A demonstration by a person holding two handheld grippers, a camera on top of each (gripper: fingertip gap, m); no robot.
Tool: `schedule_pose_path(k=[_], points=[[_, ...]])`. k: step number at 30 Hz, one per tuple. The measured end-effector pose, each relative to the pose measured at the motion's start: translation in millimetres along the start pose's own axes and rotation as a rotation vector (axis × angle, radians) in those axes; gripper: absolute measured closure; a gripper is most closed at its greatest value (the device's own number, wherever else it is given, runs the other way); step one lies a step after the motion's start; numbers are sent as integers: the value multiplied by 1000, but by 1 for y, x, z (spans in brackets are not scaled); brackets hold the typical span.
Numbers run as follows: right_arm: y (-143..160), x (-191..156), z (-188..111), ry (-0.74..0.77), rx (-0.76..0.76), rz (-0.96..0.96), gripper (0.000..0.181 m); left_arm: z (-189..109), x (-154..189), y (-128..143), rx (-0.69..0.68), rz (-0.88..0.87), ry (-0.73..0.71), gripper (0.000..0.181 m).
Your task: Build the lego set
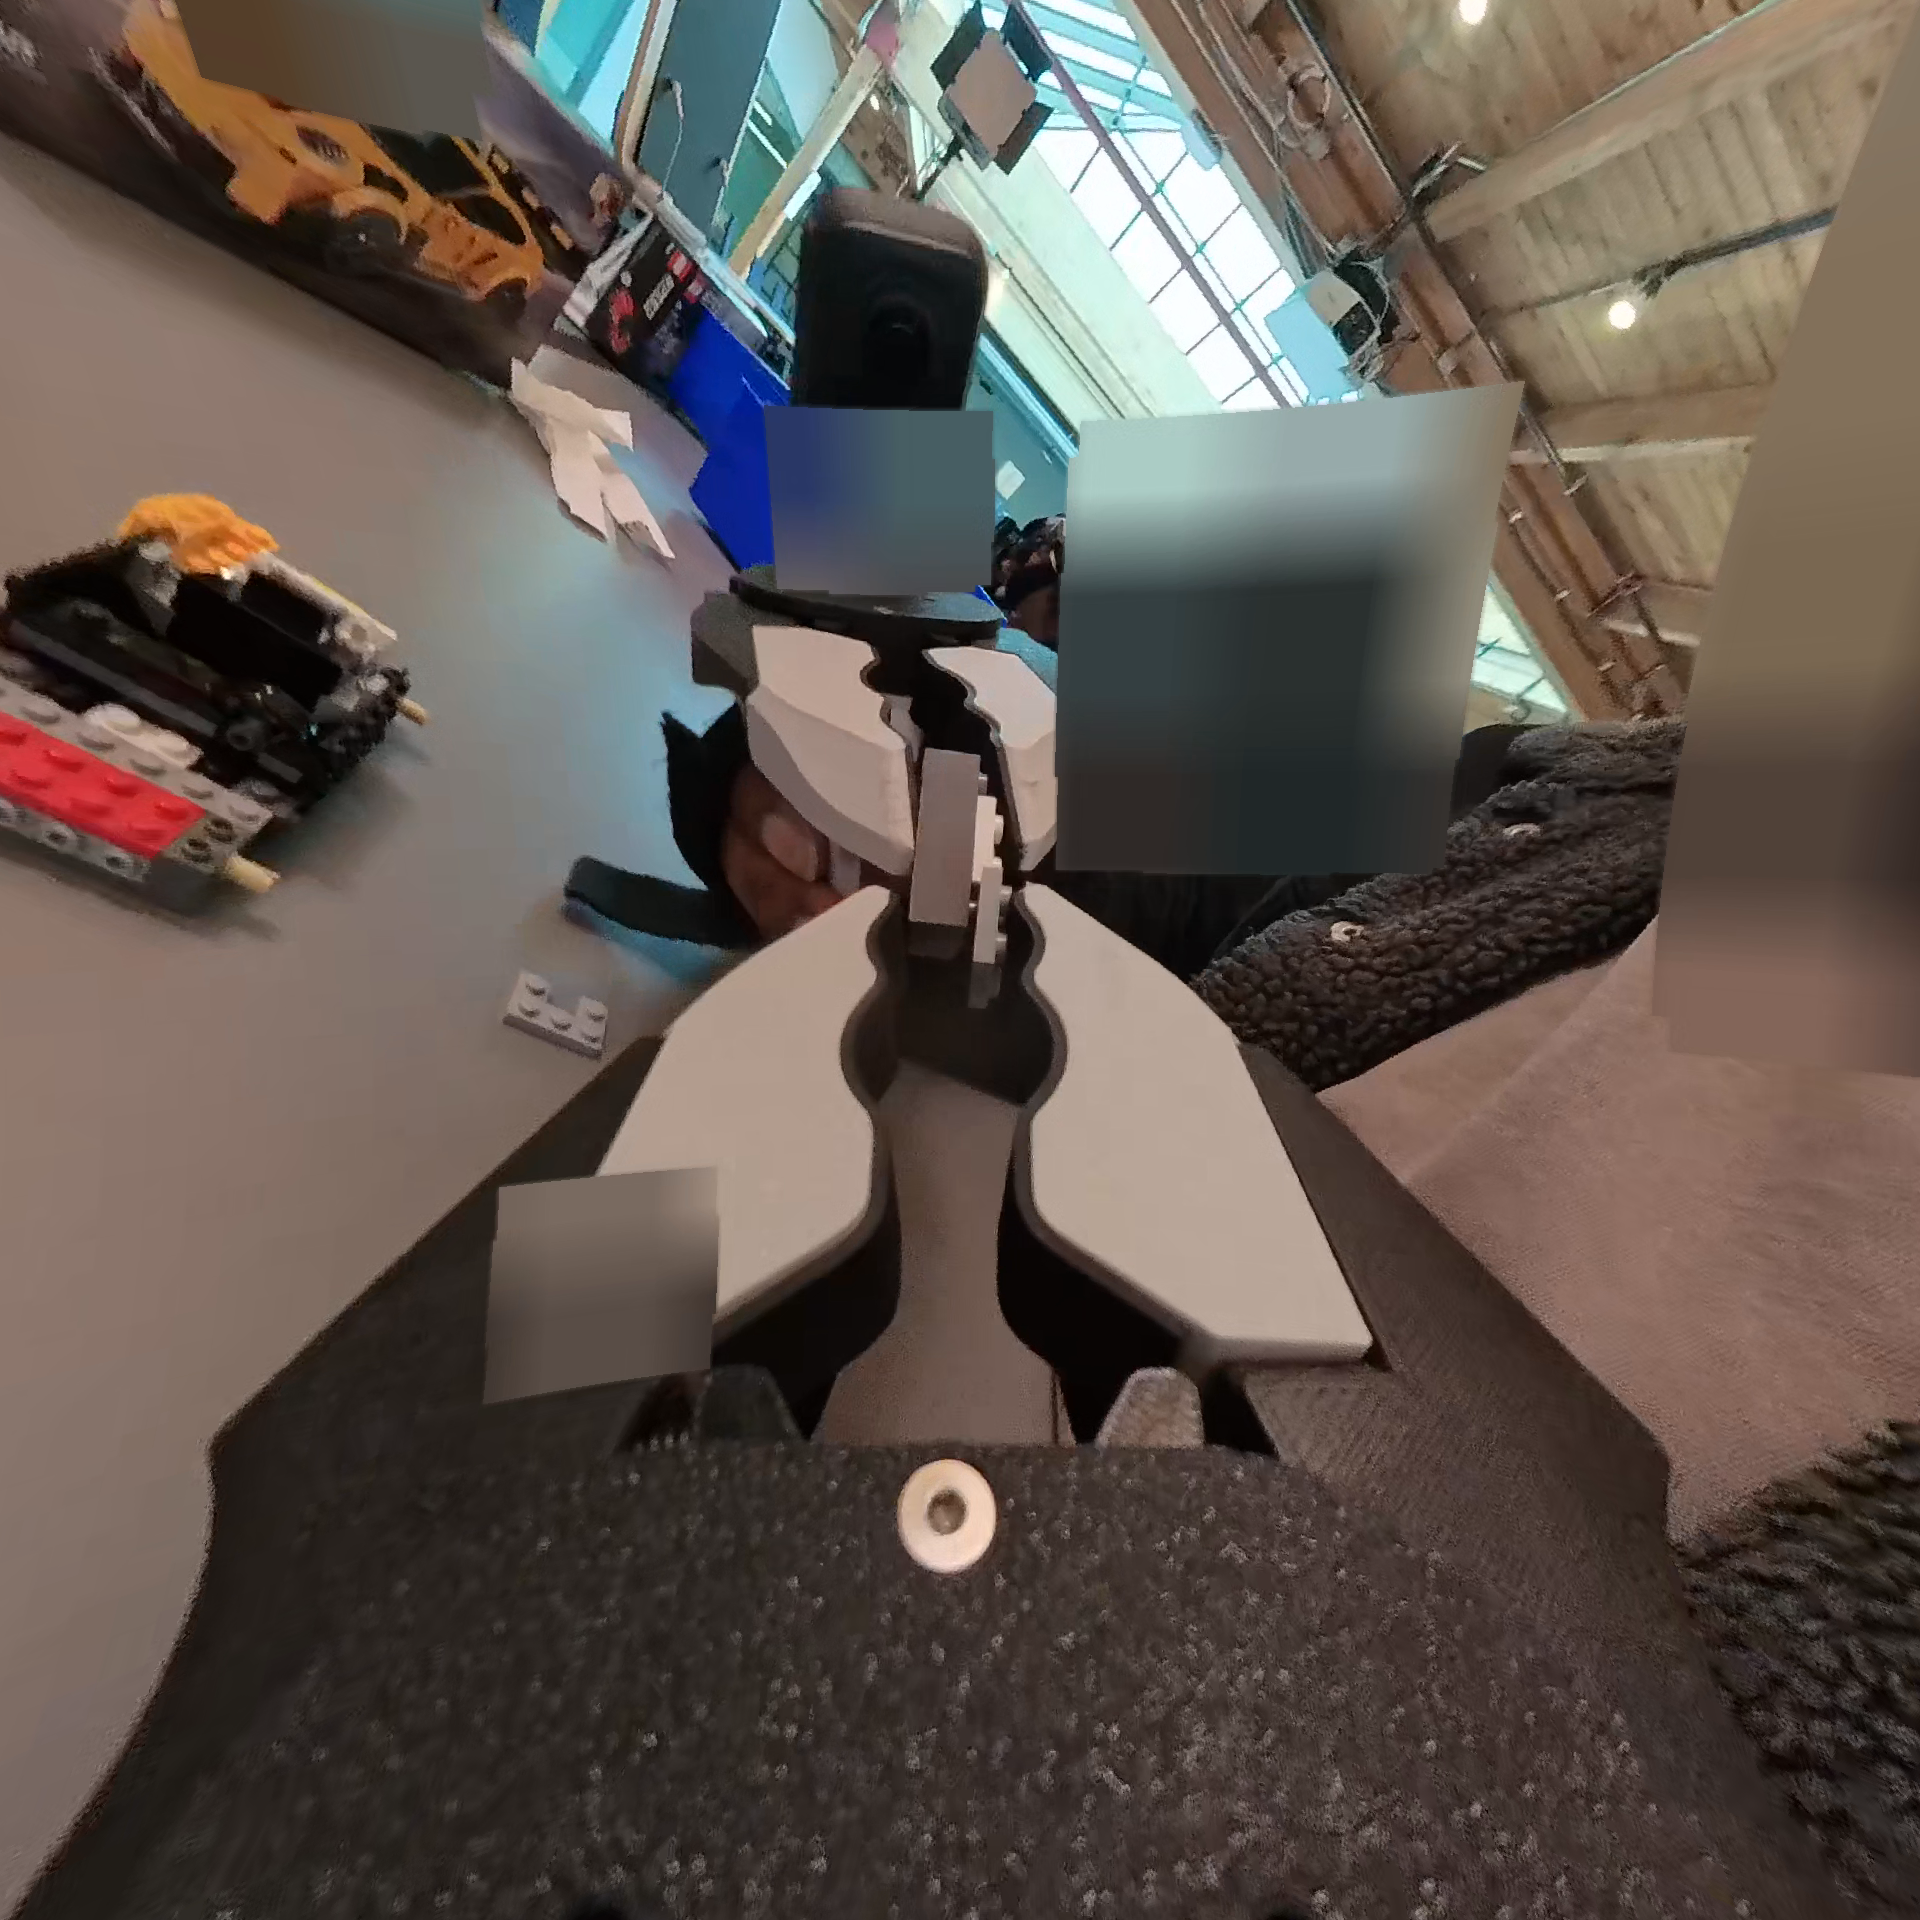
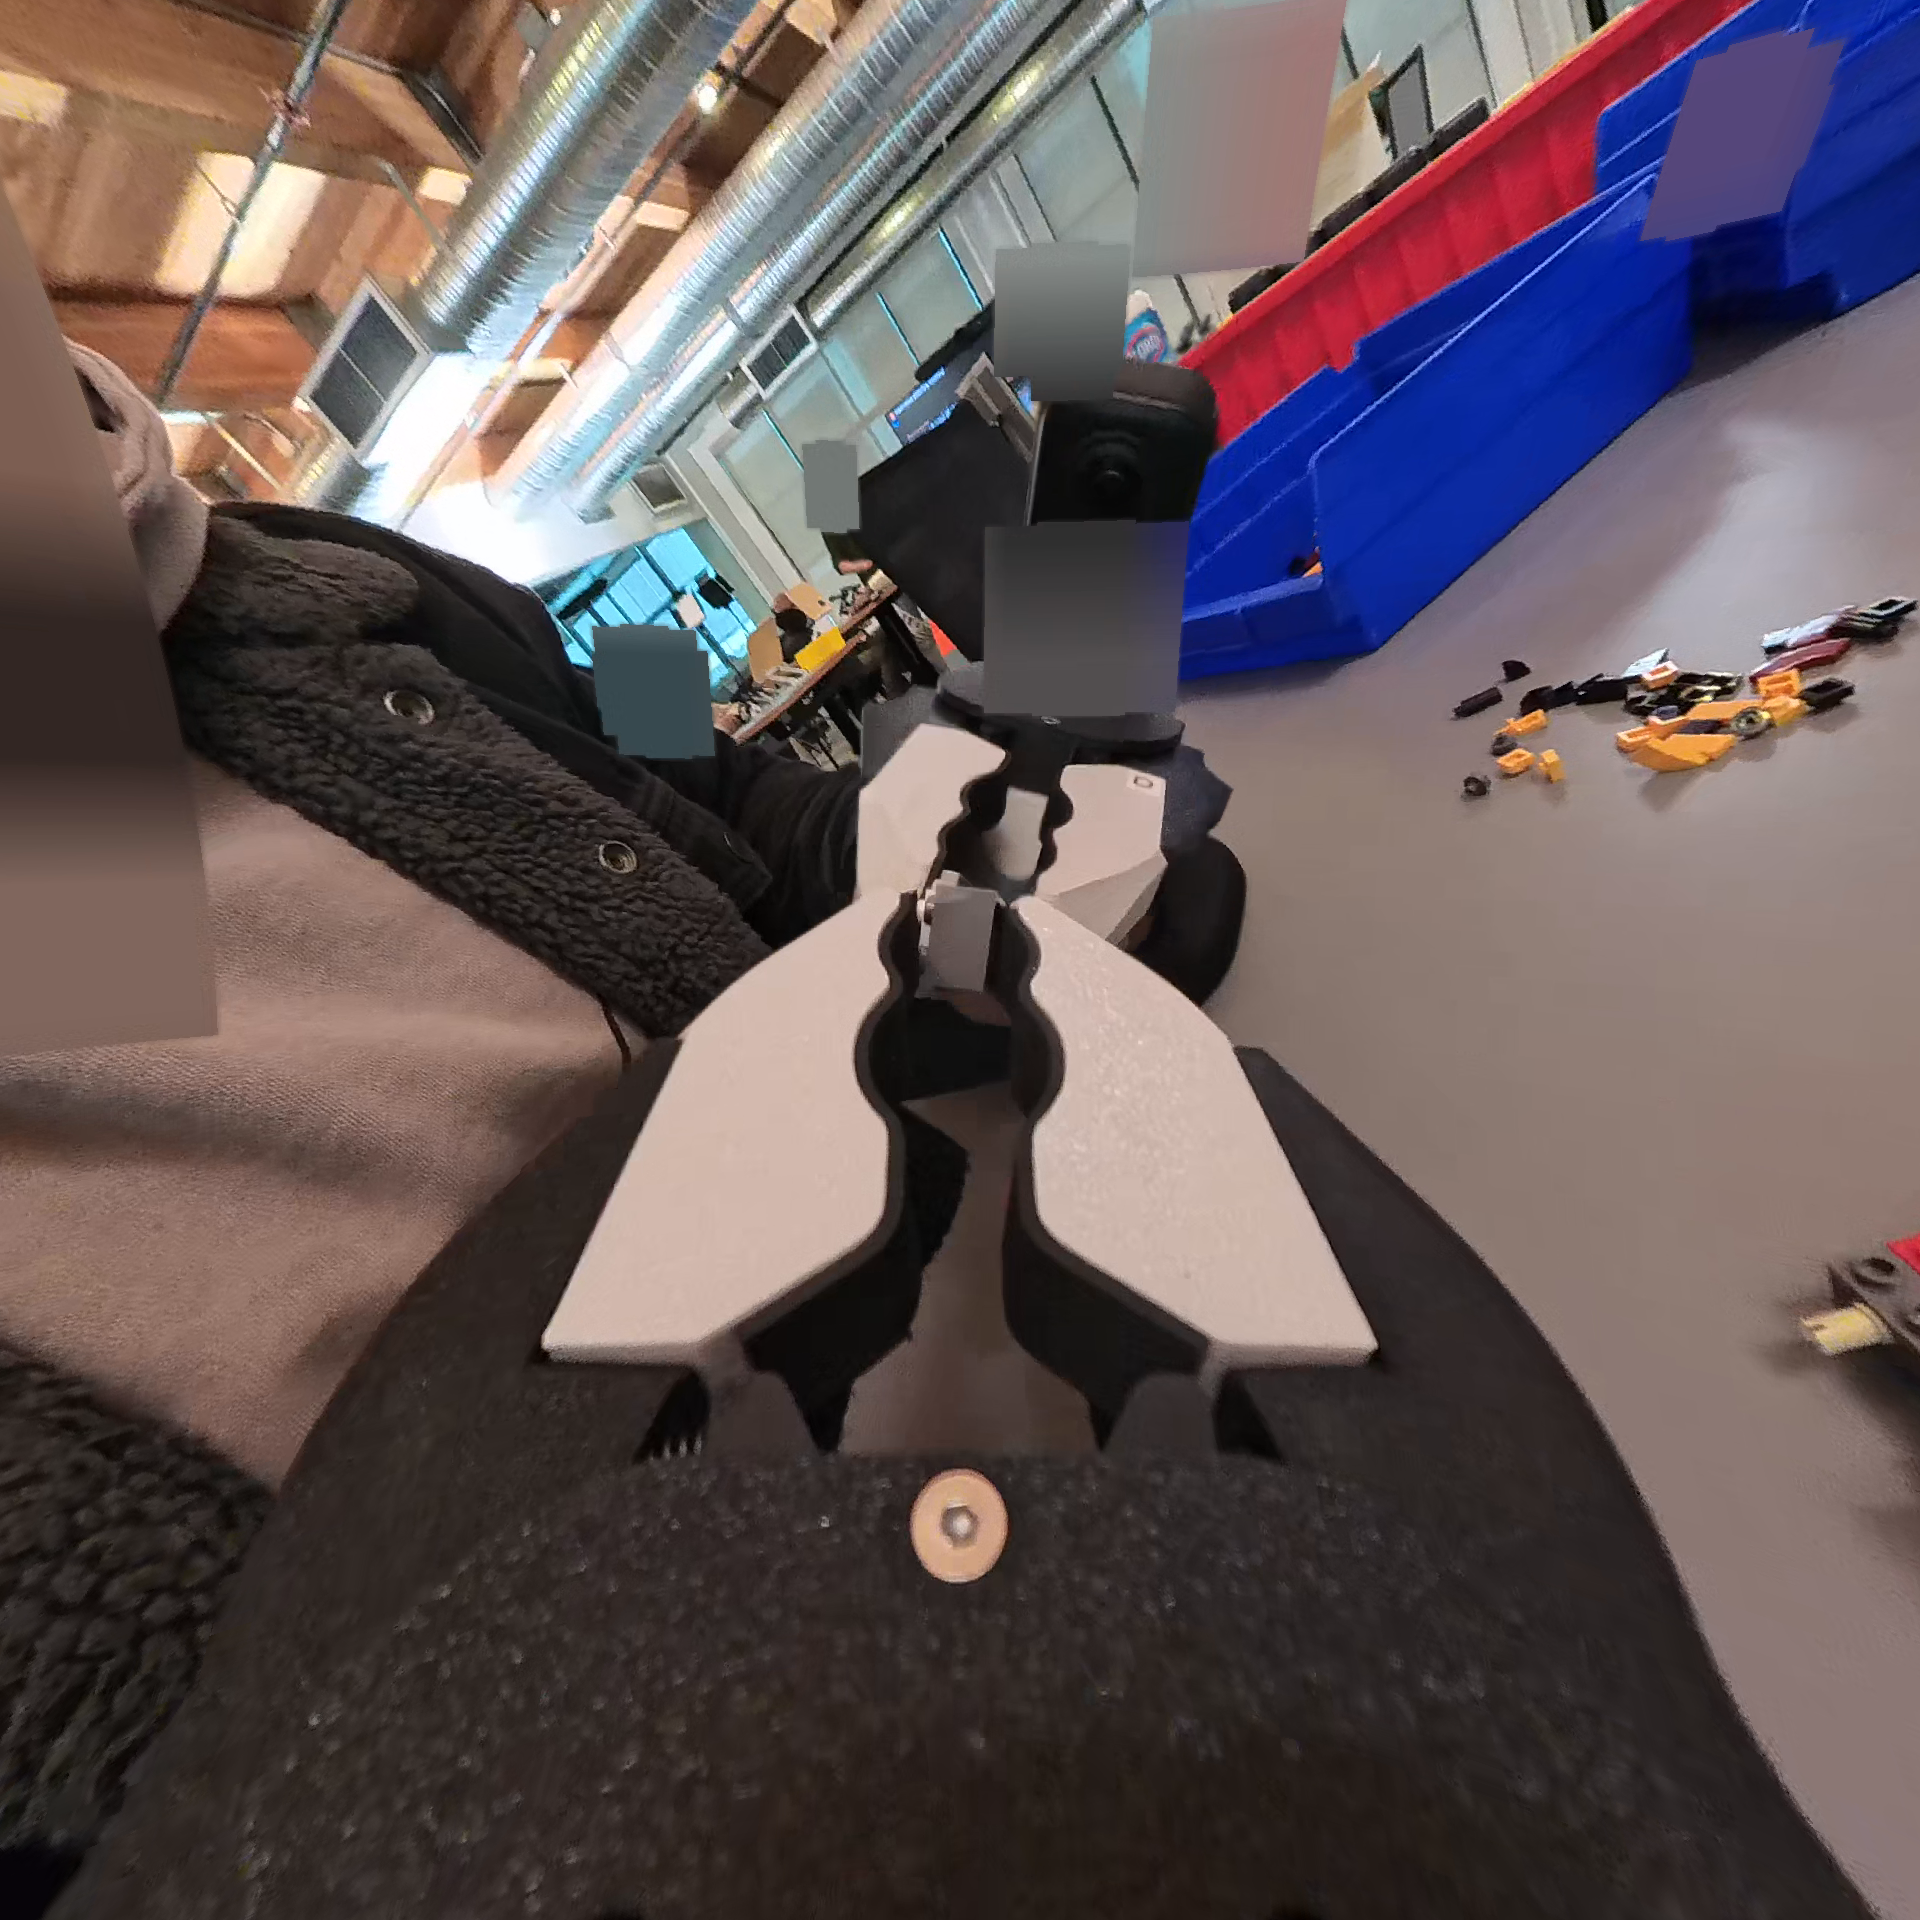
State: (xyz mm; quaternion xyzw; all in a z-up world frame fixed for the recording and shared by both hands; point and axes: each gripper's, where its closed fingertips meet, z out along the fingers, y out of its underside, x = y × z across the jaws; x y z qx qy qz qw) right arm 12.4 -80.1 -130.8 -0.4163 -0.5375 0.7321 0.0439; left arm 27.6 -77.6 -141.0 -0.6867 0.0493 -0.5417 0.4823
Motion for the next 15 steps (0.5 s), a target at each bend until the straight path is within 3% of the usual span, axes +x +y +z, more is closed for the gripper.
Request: schedule_pose_path(k=[15], points=[[-16,-3,-4,-40,121,53,167,6,5,-14,92,103,-3,164]])
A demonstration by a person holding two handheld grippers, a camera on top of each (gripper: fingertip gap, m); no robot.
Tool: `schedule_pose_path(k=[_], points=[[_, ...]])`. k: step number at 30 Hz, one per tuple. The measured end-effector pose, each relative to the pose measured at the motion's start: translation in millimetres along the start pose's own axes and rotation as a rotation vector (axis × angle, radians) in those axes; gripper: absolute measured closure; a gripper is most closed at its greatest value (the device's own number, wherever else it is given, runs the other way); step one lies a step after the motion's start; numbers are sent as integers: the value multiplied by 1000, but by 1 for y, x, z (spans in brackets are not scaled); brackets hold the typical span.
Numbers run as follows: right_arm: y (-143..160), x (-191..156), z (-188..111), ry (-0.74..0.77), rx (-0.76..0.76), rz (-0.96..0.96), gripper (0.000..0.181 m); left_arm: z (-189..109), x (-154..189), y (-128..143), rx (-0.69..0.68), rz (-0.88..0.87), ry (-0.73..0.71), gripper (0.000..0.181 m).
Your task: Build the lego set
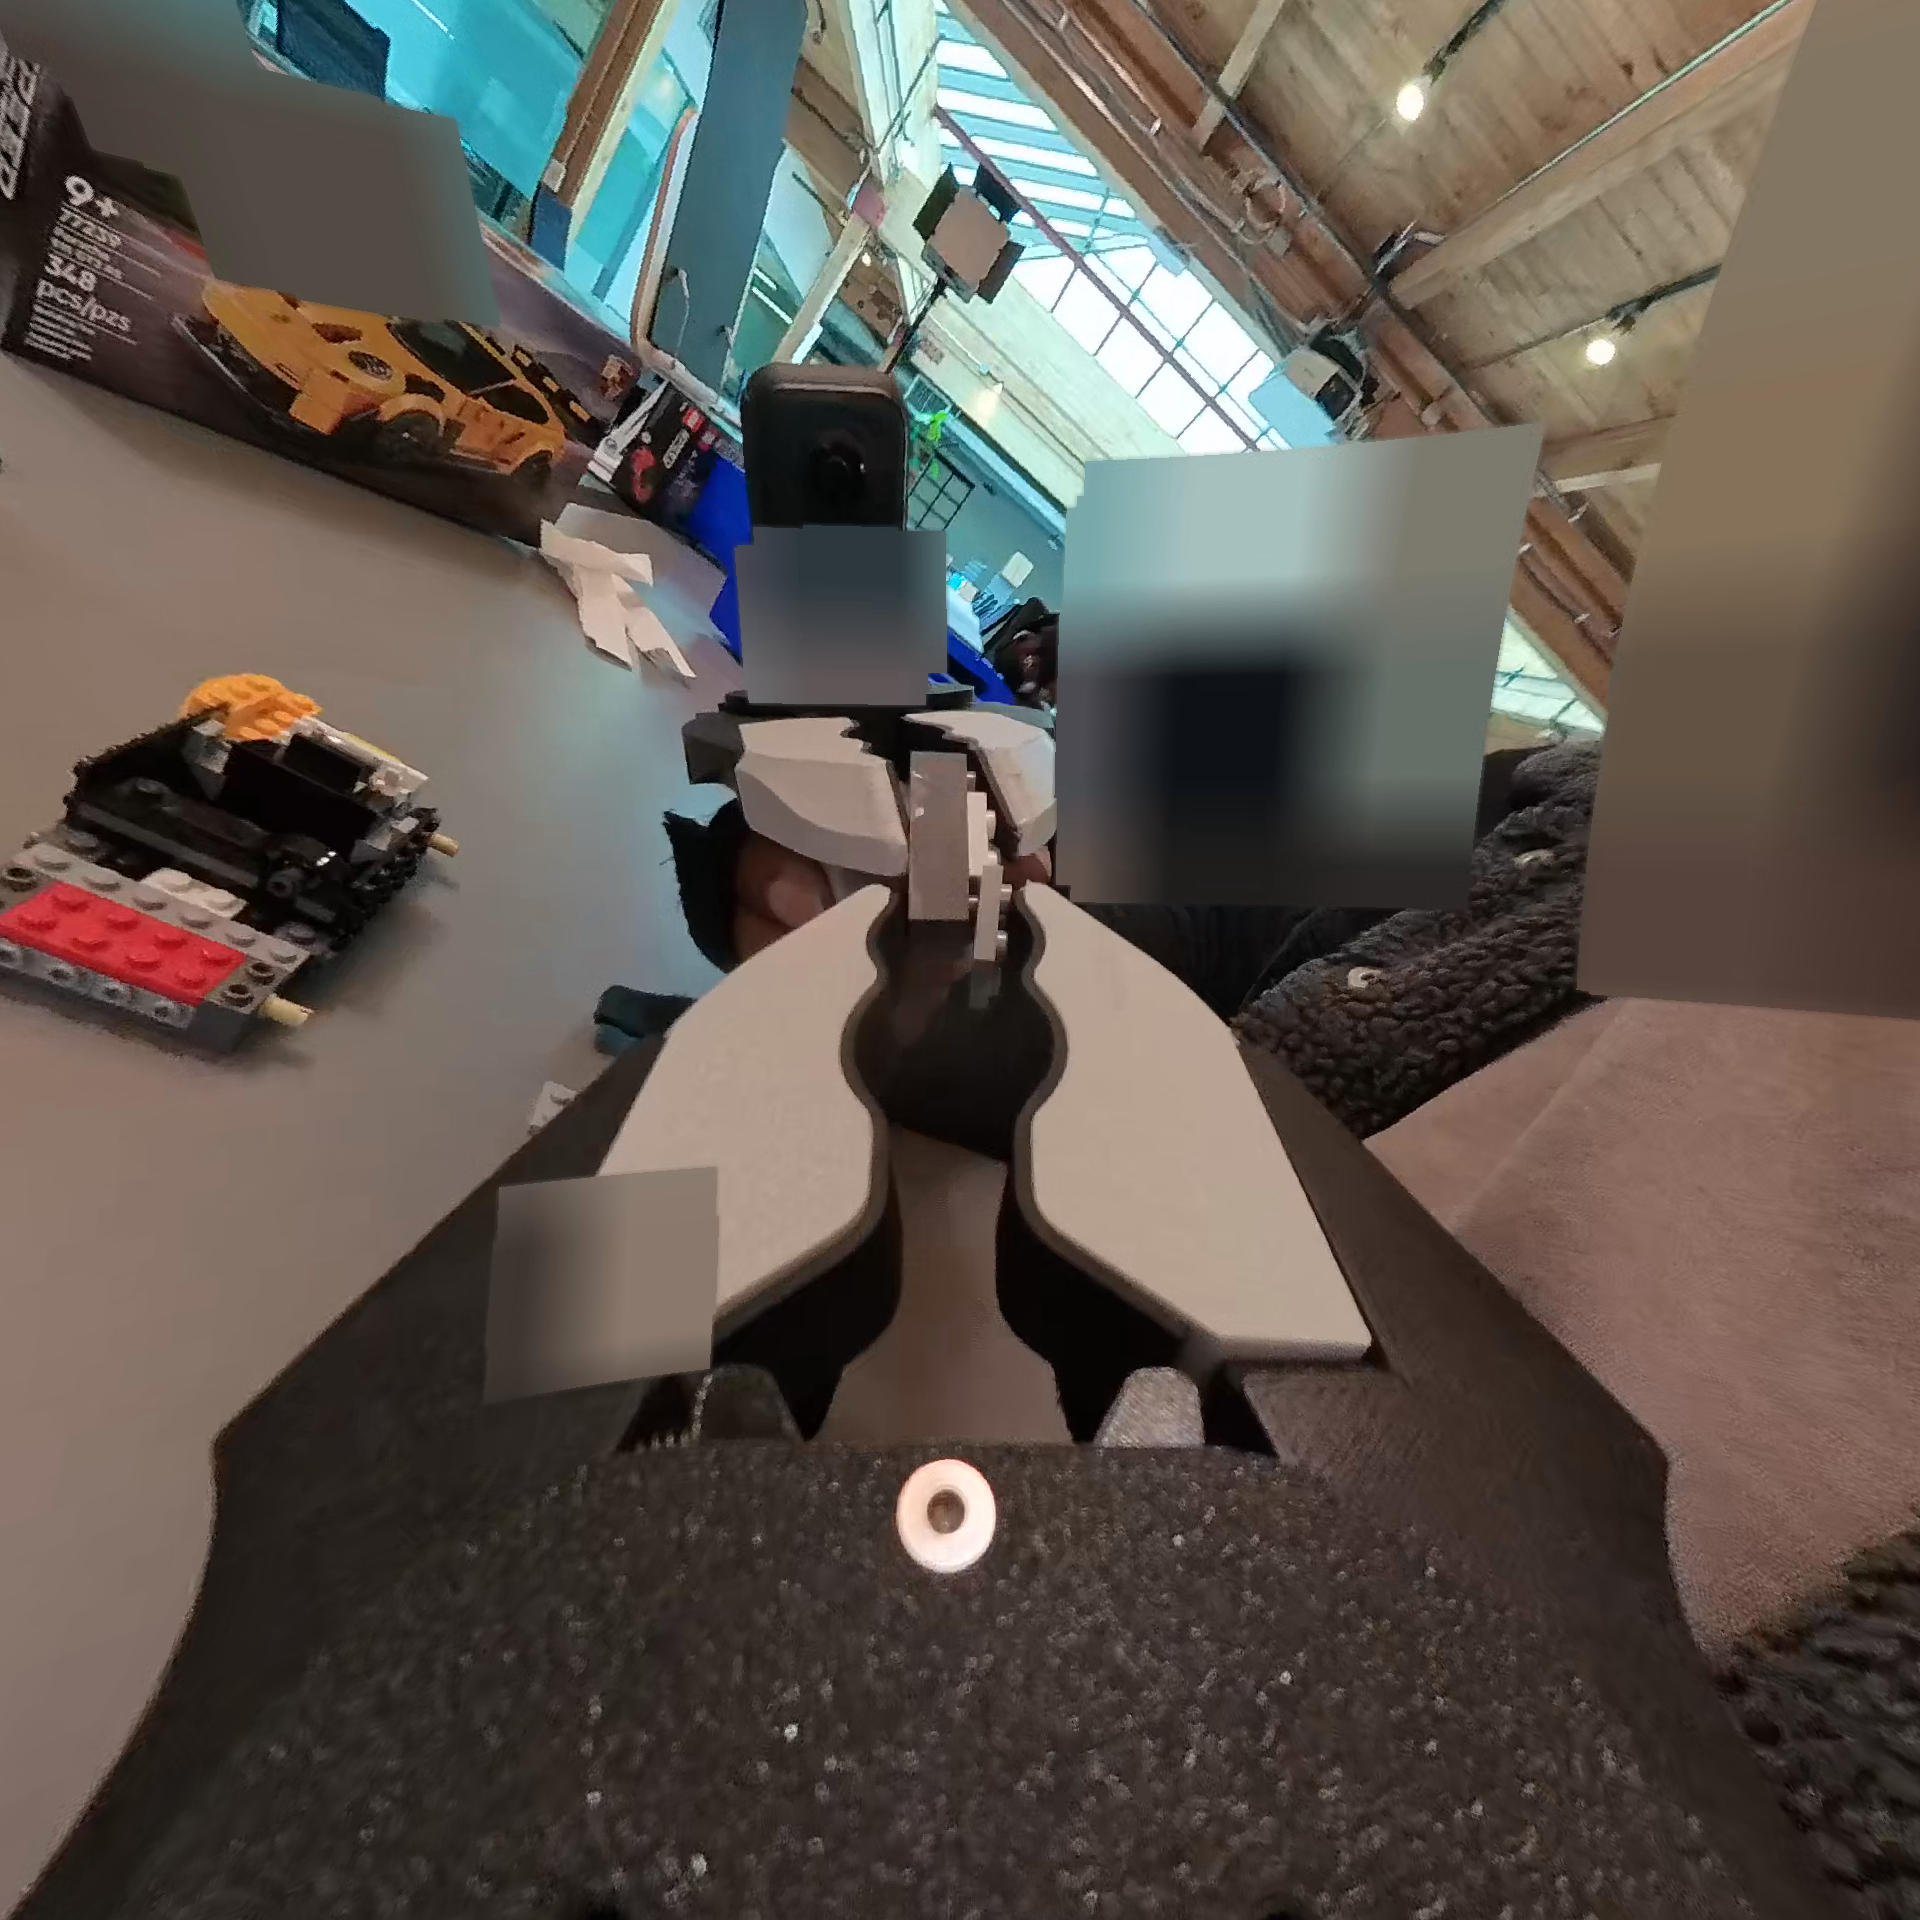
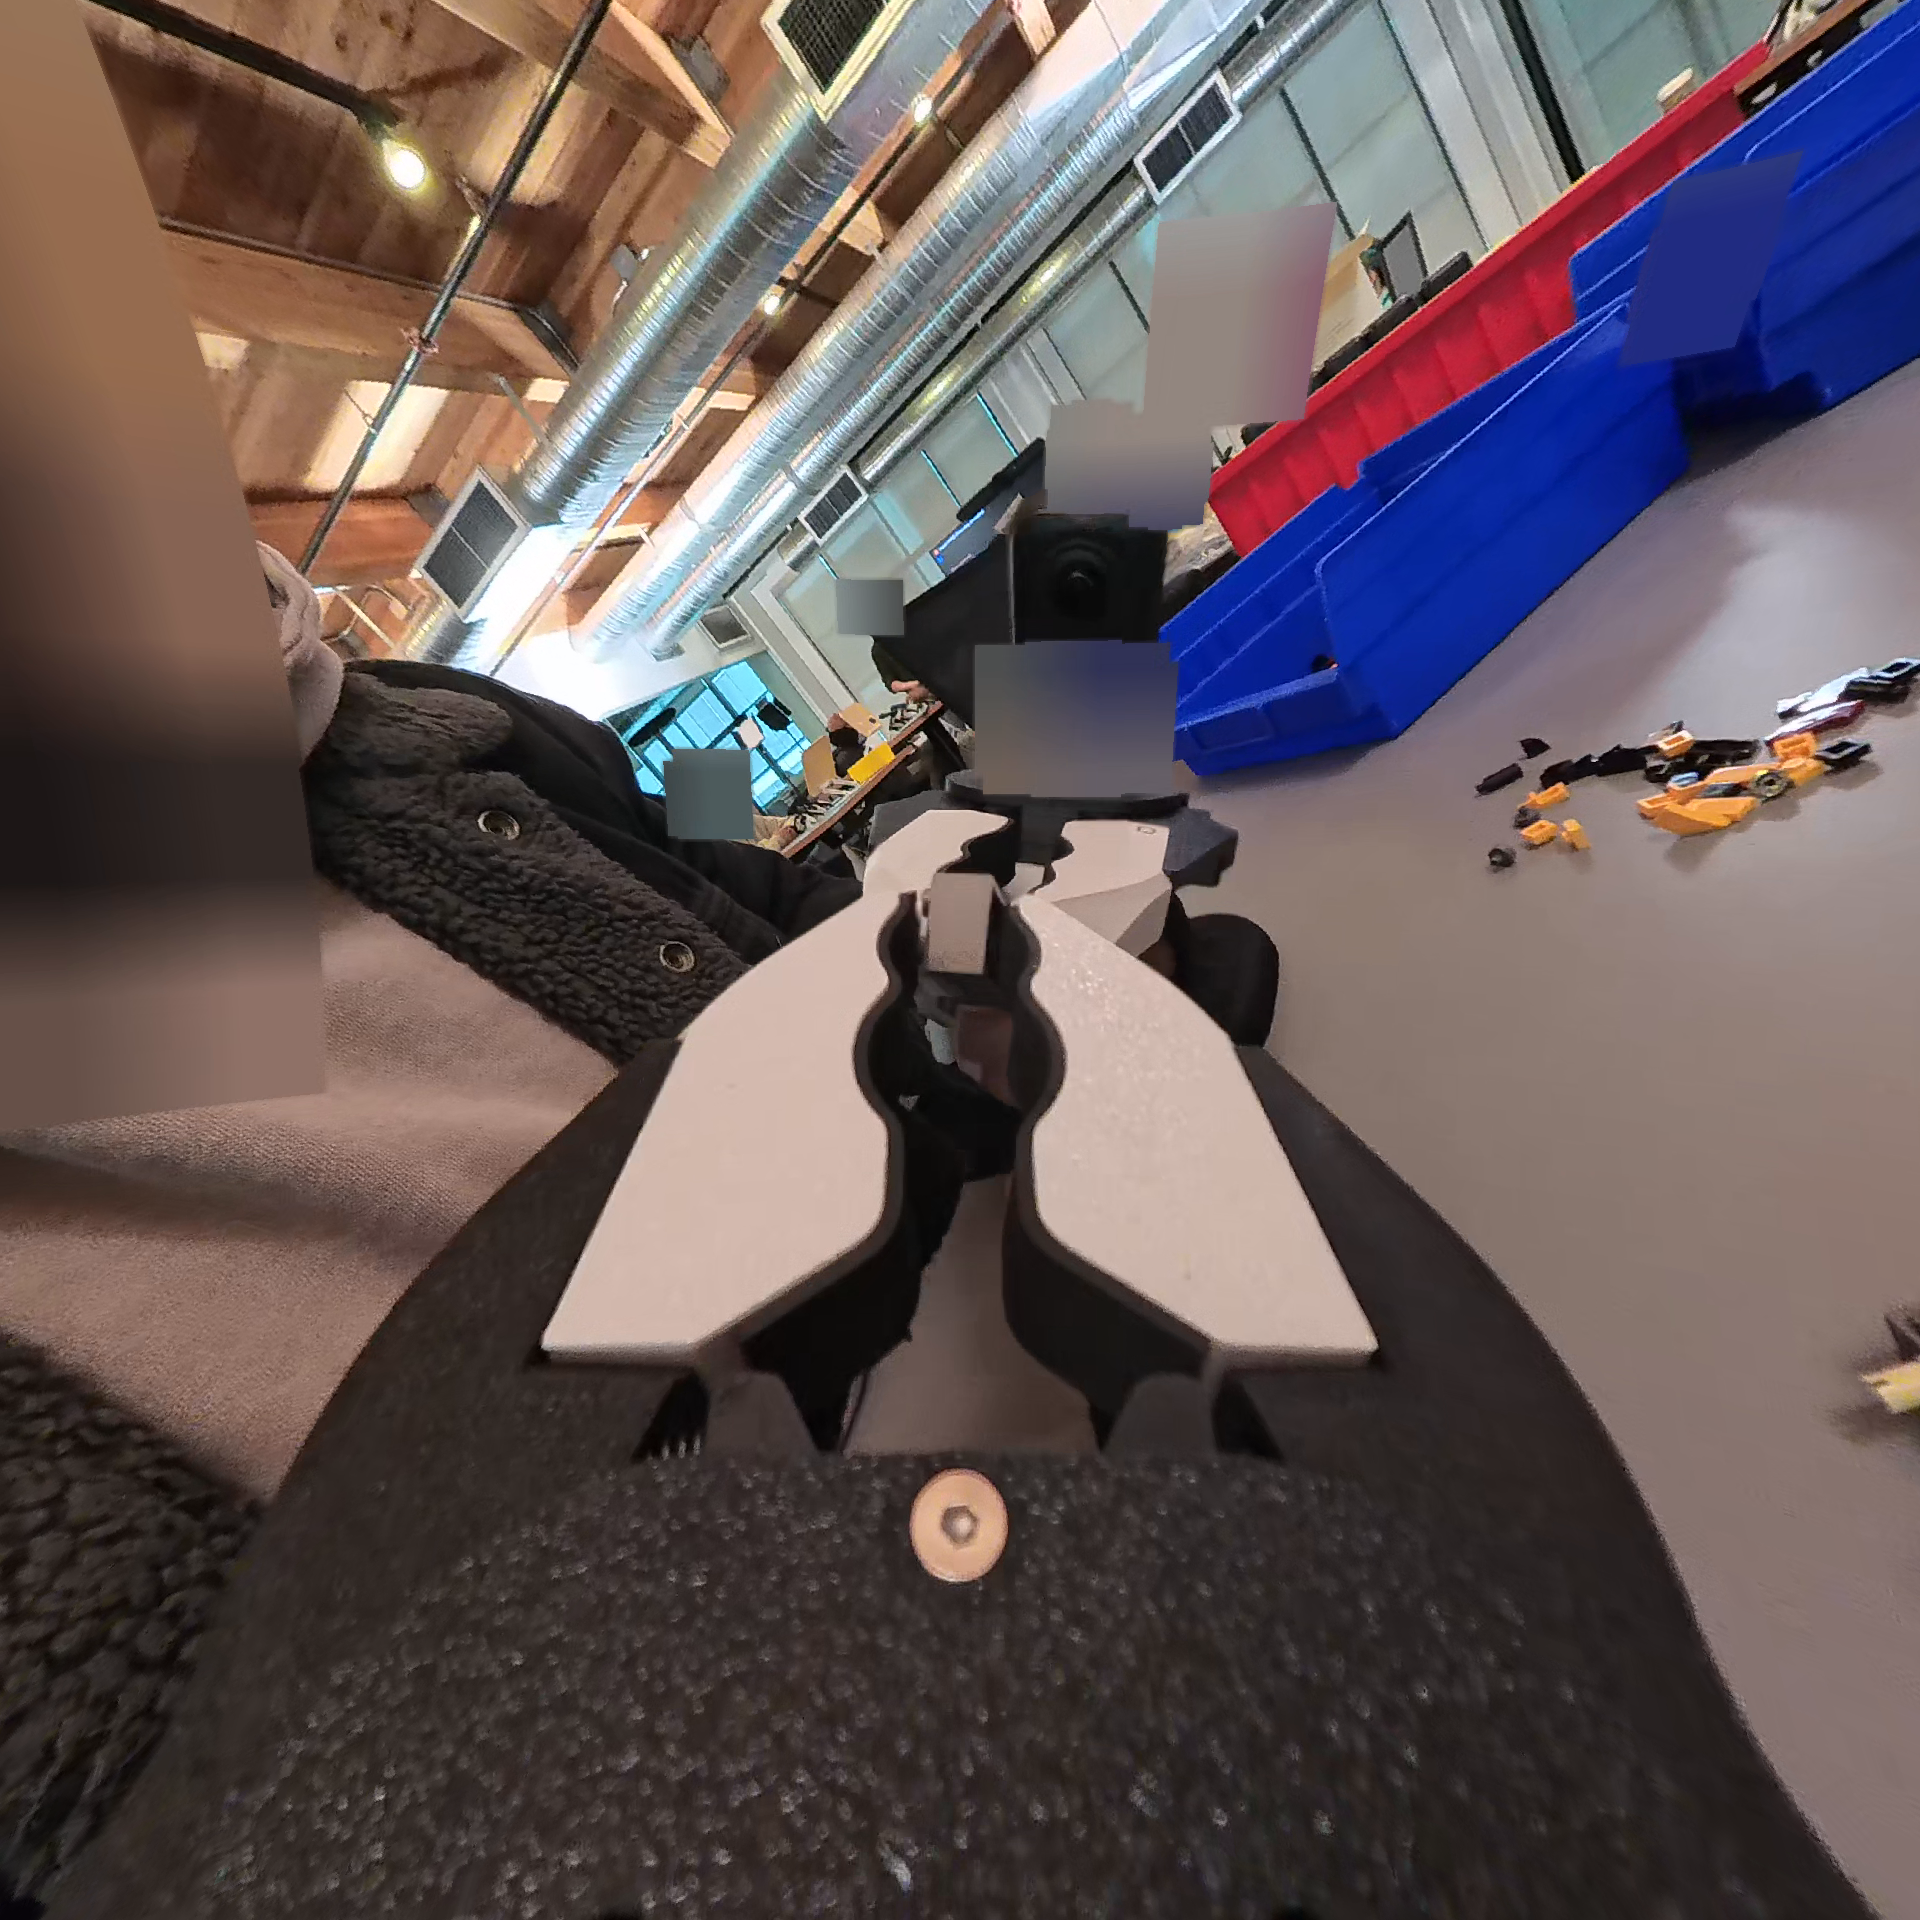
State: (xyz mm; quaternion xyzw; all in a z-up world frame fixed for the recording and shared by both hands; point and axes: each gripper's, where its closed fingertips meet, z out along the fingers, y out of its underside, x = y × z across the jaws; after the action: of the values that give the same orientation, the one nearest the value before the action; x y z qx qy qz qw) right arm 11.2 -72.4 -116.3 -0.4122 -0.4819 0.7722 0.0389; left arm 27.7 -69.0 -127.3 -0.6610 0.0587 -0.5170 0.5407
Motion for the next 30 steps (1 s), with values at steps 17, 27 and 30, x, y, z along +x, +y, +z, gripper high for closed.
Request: schedule_pose_path(k=[17,27,30], points=[[23,5,-2,177,-211,-486,165,-10,-12,19,-668,603,-250,164],[14,-22,1,137,-135,-787,166,-2,12,12,-620,743,-149,165],[21,-21,1,149,-200,-857,166,-3,12,17,-631,789,-155,165]])
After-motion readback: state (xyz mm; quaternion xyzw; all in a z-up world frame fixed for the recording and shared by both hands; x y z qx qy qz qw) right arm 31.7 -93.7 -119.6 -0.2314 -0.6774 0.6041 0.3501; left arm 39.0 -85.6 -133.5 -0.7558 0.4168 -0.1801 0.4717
